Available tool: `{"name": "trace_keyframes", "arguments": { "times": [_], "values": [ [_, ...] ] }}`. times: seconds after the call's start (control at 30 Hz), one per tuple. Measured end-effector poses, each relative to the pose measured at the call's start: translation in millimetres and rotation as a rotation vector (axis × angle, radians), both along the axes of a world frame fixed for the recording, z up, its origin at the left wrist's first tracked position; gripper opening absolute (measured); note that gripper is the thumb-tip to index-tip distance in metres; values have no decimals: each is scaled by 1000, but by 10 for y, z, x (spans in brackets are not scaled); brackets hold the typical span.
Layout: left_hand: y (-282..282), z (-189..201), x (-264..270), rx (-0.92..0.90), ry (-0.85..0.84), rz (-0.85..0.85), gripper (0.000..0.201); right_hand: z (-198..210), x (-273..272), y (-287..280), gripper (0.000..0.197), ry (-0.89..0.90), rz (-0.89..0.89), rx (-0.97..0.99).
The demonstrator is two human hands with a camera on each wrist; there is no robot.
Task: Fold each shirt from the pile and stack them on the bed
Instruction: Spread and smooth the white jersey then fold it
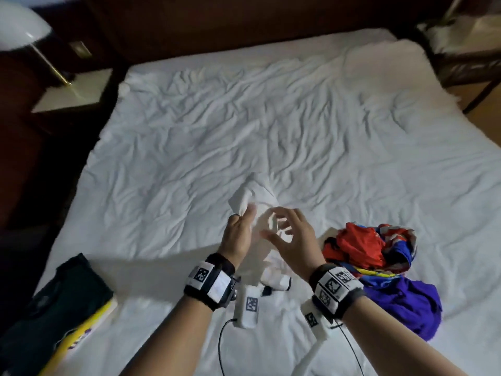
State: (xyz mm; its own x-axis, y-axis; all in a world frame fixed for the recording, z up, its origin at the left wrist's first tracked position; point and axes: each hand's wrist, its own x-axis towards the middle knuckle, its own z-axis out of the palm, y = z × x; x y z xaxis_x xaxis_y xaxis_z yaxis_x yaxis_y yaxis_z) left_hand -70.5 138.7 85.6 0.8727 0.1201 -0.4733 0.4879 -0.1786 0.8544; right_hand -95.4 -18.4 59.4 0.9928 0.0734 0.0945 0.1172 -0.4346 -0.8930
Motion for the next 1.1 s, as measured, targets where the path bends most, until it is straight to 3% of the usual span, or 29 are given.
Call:
{"name": "trace_keyframes", "arguments": {
  "times": [0.13,0.23,0.4,0.47,0.53,0.57,0.63,0.7,0.8,0.9,1.03,1.1],
  "values": [
    [513,514,-37,-126,-94,82,101,636,107,336,28,-275,38,-69],
    [851,970,-81,-150,-181,102,87,1087,161,598,10,-436,50,-105],
    [1249,1606,-197,-250,-362,-95,58,1885,196,1088,18,-268,-23,28],
    [1426,1821,-273,-141,-444,-185,63,2162,219,1254,19,-226,-29,12],
    [1629,1980,-301,217,-583,-208,87,2418,258,1394,20,-222,12,25],
    [1727,2041,-307,392,-678,-176,89,2537,277,1455,21,-230,36,18],
    [1876,2183,-341,474,-810,-143,81,2717,296,1573,21,-252,94,-40],
    [1935,2297,-356,368,-785,-305,68,2807,299,1687,19,-235,144,-109],
    [2000,2314,-294,374,-783,-405,11,2814,270,1781,16,-208,154,-130],
    [2140,2369,-220,332,-807,-373,16,2784,238,1751,7,-241,169,-61],
    [2218,2527,-193,186,-818,-351,18,2647,208,1752,26,-239,158,-243],
    [2260,2641,-240,73,-818,-269,20,2507,236,1709,32,-201,81,-175]
  ]
}}
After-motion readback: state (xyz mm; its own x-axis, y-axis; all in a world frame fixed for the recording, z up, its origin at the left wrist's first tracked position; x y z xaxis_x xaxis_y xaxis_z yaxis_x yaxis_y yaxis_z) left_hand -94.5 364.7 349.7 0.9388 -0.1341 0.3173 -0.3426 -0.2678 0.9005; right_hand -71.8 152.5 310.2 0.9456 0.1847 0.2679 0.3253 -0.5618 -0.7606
